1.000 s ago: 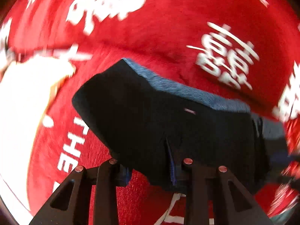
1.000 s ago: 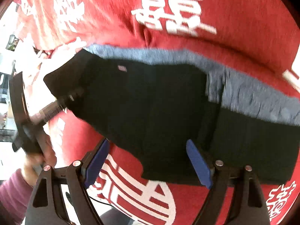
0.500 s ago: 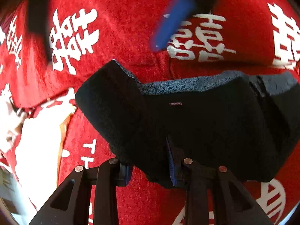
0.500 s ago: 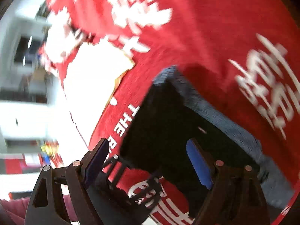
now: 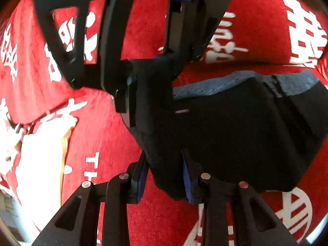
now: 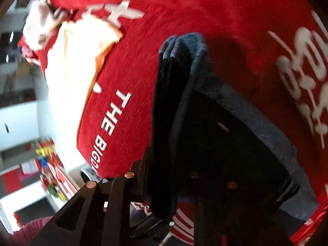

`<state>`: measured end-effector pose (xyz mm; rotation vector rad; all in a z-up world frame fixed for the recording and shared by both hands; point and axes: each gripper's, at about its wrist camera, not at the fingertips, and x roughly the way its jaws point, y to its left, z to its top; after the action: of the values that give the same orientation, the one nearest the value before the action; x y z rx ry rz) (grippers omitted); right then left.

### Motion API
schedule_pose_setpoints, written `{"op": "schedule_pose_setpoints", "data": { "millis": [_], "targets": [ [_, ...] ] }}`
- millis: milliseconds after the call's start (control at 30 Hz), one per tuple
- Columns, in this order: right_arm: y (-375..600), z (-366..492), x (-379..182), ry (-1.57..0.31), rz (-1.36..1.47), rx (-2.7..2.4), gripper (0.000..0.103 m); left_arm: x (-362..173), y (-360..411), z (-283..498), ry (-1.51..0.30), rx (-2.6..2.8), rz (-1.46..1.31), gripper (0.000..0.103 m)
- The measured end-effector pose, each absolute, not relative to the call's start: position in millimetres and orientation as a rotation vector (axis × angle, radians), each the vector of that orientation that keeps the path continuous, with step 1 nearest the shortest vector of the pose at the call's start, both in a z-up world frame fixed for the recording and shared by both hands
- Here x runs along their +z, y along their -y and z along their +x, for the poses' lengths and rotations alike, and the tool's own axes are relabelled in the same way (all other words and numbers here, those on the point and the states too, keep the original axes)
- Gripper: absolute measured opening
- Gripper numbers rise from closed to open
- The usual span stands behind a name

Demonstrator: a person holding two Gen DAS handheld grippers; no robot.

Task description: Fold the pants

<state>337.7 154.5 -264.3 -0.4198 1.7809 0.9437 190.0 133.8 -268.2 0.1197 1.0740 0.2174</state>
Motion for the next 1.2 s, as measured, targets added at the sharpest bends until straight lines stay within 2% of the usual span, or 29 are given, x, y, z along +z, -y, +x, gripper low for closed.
{"op": "schedule_pose_setpoints", "data": {
  "millis": [333,533,700,833,1200],
  "targets": [
    [-50.5,352.2,-208.9,-1.639,-0.046,1.059,0.019,-205.9,-90.7,197.6,-1.014,0.141,0.072,0.032],
    [51.4,364.6,-174.8,-1.534,0.184,1.058,0.019,-168.9,-35.2,213.8,-0.974,0.046,0.049,0.032],
    [141.6,375.1,-167.1,-1.463,0.324,1.007,0.021,-153.2,28.4,231.9,-0.964,-0.054,0.091,0.032],
    [209.6,379.3,-172.3,-1.435,0.425,0.938,0.022,-157.7,84.6,244.9,-0.985,-0.136,0.149,0.032],
    [299.8,372.2,-255.2,-1.482,0.547,0.763,0.022,-229.0,187.8,258.8,-1.115,-0.261,0.269,0.032]
  ]
}}
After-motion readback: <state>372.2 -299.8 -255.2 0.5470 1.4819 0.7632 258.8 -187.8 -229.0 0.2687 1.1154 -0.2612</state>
